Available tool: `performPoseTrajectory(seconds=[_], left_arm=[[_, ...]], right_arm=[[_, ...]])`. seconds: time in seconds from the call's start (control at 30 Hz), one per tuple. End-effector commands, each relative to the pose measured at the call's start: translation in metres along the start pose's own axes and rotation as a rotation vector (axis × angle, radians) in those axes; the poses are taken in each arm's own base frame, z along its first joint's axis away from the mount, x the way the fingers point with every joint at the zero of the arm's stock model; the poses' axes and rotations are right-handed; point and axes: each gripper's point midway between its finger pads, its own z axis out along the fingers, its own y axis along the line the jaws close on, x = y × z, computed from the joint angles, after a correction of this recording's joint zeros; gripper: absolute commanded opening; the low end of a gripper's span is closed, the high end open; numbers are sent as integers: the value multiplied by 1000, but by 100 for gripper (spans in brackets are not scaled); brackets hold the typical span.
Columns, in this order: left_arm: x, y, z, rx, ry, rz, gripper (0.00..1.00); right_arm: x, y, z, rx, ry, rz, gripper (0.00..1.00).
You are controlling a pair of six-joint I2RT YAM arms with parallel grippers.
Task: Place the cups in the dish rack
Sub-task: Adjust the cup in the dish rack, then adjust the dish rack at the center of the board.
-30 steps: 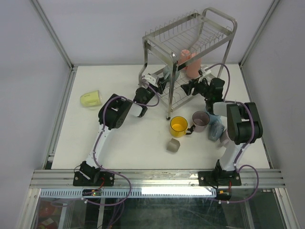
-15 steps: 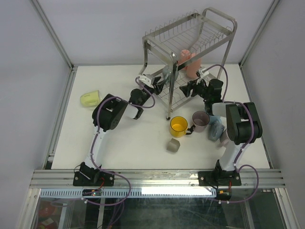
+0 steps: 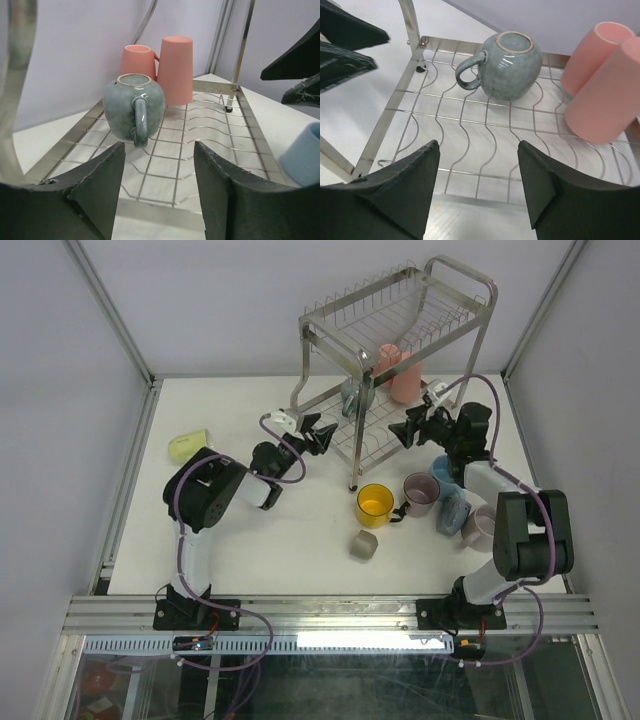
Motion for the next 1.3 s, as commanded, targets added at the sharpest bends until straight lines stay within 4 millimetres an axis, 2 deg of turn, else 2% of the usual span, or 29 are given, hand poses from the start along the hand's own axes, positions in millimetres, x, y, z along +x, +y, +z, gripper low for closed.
performPoseTrajectory(seconds=[0.0,0.03,0.07,0.1,0.13,0.2,0.27,0.37,0.43,0.5,0.63,0.83,0.9,1.03,1.07,1.13,1.17,1.2,1.27], left_arm=[[-64,-9,-17,3,-120,-36,57],[-66,-12,-22,8,-108,-51,57],[-69,-16,-27,15,-95,-72,59],[-69,-19,-32,20,-75,-96,60],[-72,-22,-37,22,-59,-120,62],[-73,-30,-47,38,-22,-174,65],[-81,-37,-55,48,-7,-224,71],[-95,-49,-65,79,14,-263,83],[-104,-54,-71,83,33,-277,91],[-114,-56,-74,71,51,-295,98],[-138,-70,-70,92,76,-322,99],[-139,-104,-52,91,151,-324,95],[-139,-112,-43,79,175,-296,94],[-134,-114,-25,30,222,-264,91],[-119,-112,-20,17,255,-261,90],[-115,-113,-12,5,264,-253,90],[-113,-113,-9,1,267,-249,90],[-113,-113,-5,-3,266,-247,89],[-109,-114,1,-6,268,-246,89]], right_arm=[[-16,-3,-29,11,21,-44,67],[-19,-7,-36,12,18,-135,72],[-22,-10,-41,25,11,-149,76],[-27,-18,-49,65,5,-151,84],[-29,-26,-54,102,4,-133,97],[-30,-44,-63,147,9,-54,100],[-27,-78,-81,223,44,-9,100],[-43,-128,-108,346,-17,-81,100],[-50,-150,-119,391,-30,-99,100],[-51,-167,-121,407,-10,-72,100],[-59,-192,-116,419,-25,-94,100],[-80,-235,-100,432,-80,-172,100],[-93,-249,-95,437,-111,-215,100],[-111,-265,-84,435,-150,-267,100],[-115,-268,-81,431,-154,-271,100],[-117,-270,-73,421,-157,-274,100],[-116,-230,-55,207,-199,-53,95],[-117,-216,-49,150,-215,146,91],[-118,-212,-39,126,-209,178,90]])
